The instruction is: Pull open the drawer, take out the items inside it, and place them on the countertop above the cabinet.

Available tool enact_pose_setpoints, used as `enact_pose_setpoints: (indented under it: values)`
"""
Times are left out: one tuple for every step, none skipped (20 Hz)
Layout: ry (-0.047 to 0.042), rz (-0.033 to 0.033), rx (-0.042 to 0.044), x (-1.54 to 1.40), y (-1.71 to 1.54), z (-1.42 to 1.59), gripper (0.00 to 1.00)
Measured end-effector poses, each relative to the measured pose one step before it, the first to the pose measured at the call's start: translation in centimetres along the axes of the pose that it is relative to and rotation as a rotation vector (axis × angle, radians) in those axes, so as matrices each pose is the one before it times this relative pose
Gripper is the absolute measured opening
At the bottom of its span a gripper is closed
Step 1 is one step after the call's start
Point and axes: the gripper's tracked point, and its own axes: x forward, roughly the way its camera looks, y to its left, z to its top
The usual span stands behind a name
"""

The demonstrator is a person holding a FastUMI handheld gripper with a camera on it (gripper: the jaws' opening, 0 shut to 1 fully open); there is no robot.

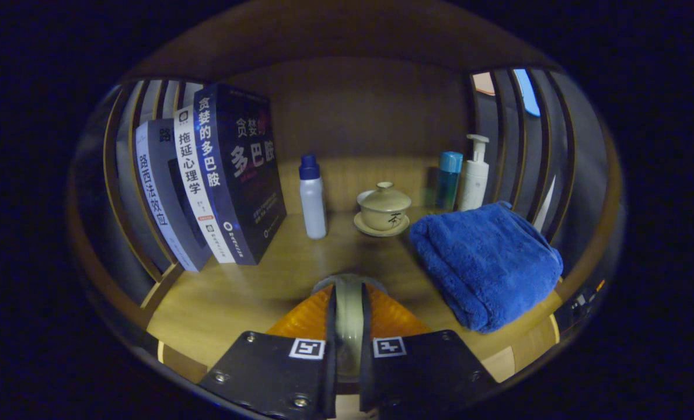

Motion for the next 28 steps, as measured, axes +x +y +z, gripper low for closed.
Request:
enact_pose_setpoints:
  values:
    - [-0.00661, -0.00003, -0.00309, -0.025, -0.018, 0.043, 0.16]
    - [-0.00395, -0.00221, -0.00090, 0.096, 0.077, -0.036, 0.16]
    - [-0.00901, -0.00397, -0.00242, -0.038, 0.040, 0.178, 0.16]
    - [-0.01802, -0.01200, 0.00020, 0.329, -0.081, 0.202, 0.16]
    - [0.00699, -0.01760, 0.00197, 0.467, -0.114, -0.588, 0.16]
    - [-0.03690, -0.00627, 0.00498, -0.548, 0.355, 0.834, 0.23]
    - [-0.00686, -0.01178, 0.01325, 1.396, -0.069, -0.263, 0.31]
    - [0.00273, 0.00658, 0.01324, -1.017, 0.164, -0.302, 0.30]
    - [-0.00297, 0.01919, 0.00392, 0.219, 0.420, 0.121, 0.44]
    - [0.00436, -0.00171, -0.01183, -0.365, -0.148, -0.090, 0.58]
    - [0.00691, -0.02463, -0.02255, -0.703, -0.627, -0.045, 0.72]
    - [-0.01095, -0.01464, -0.02679, -0.360, -0.473, -0.202, 0.86]
    - [-0.00877, -0.00787, -0.01548, -1.347, -0.324, 0.323, 1.00]
    - [-0.01702, 0.00954, -0.00412, -0.993, 0.119, 0.256, 1.00]
    - [-0.00075, -0.00006, 0.00327, -1.176, -0.035, -0.030, 1.00]
    - [-0.00118, -0.00172, 0.00456, -1.379, -0.161, 0.086, 1.00]
    - [-0.02035, -0.00040, 0.00553, -1.294, -0.202, 0.280, 1.00]
    - [-0.03008, 0.00548, 0.01533, -1.264, -0.082, 0.498, 1.00]
    - [-0.02281, 0.00427, 0.02173, -1.387, -0.035, 0.412, 1.00]
    - [-0.01663, -0.00710, 0.02076, -1.627, -0.400, 0.358, 1.00]
    - [-0.01832, -0.00978, 0.01860, -1.638, -0.598, 0.432, 1.00]
    - [-0.02146, -0.01126, 0.01037, -1.507, -0.619, 0.463, 1.00]
    - [-0.02148, -0.00604, 0.00828, -1.521, -0.556, 0.442, 1.00]
    - [-0.02495, -0.00357, 0.00752, -1.515, -0.513, 0.528, 1.00]
    - [-0.02413, -0.00686, 0.00439, -1.452, -0.566, 0.535, 1.00]
    - [-0.02111, -0.01306, 0.00402, -1.570, -0.730, 0.537, 1.00]
    - [-0.01473, 0.00250, 0.00048, -1.655, -0.386, 0.281, 1.00]
    - [-0.01330, 0.00379, -0.00696, -1.502, -0.370, 0.219, 1.00]
